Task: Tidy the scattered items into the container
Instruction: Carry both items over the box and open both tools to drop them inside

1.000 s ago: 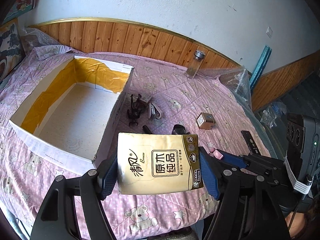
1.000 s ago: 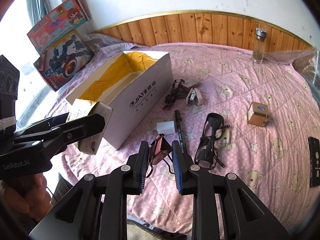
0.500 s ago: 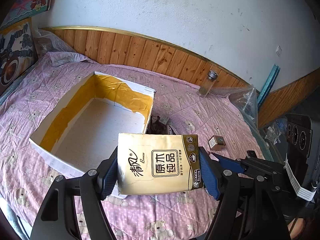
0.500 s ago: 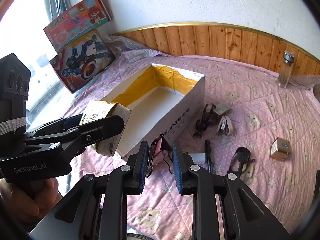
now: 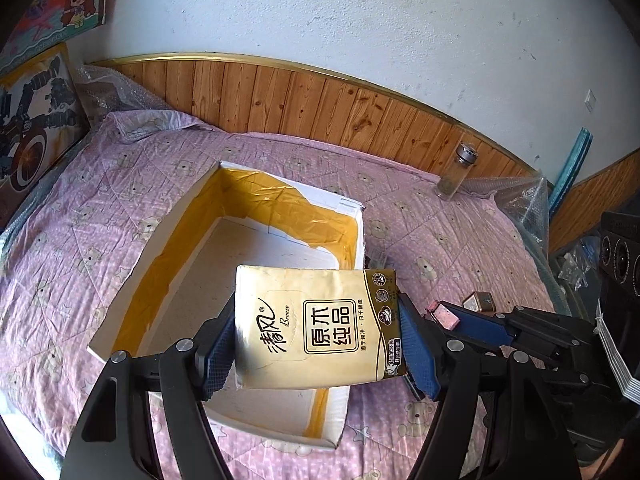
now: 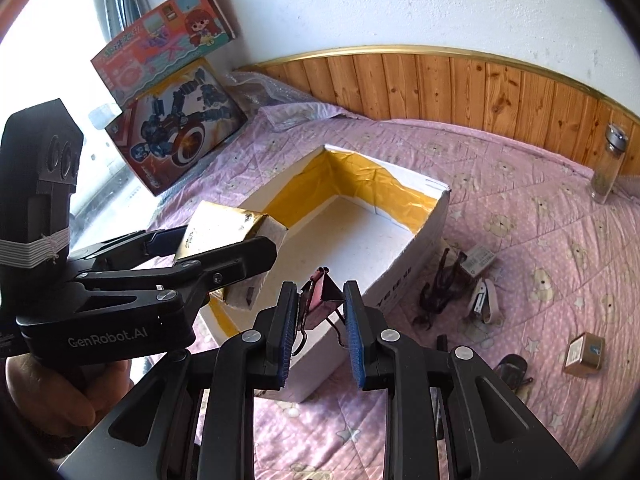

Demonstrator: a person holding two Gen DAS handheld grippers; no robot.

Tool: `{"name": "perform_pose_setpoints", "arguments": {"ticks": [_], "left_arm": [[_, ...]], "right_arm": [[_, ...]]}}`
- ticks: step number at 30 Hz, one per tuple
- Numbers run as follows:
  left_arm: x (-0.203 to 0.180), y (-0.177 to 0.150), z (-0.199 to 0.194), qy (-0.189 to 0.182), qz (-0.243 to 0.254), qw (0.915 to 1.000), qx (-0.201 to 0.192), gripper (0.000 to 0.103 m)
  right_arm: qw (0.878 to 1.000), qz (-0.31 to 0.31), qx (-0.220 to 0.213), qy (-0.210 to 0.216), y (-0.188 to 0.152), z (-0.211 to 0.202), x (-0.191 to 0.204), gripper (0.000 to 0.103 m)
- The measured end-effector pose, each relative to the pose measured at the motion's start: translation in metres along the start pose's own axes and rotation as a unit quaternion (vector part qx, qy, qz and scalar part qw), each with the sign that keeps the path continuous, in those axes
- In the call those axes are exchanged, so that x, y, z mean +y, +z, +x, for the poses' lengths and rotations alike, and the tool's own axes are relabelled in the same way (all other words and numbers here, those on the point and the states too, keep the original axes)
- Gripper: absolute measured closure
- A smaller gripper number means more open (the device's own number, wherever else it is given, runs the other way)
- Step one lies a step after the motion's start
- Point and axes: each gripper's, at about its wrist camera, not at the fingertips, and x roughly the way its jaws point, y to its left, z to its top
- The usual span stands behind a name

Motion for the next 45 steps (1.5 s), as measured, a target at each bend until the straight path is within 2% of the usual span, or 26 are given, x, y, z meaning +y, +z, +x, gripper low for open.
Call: {"name": "perform_pose_setpoints", "arguments": {"ticks": [16,24,39,45], "left_arm": [[0.03,0.053,0.067,0.022,-0.005,0.9984,0.052,0.03],[0.044,0.067,0.108,0.031,-0.013,0.9955,0.089,0.03],[0.08,0.073,0.202,0.054,-0.056,0.9792,0.187,0.03],[0.084,0.07,0.227,0.065,-0.052,0.9739,0.211,0.029]], "right_arm": [[0.999,0.003,0.032,0.008,0.051,0.066,-0.027,0.079],[0.998,-0.016,0.065,-0.009,0.062,0.106,-0.039,0.078],[0.987,-0.061,0.141,-0.05,0.076,0.183,-0.055,0.078],[0.984,-0.068,0.148,-0.069,0.075,0.194,-0.057,0.071]]}}
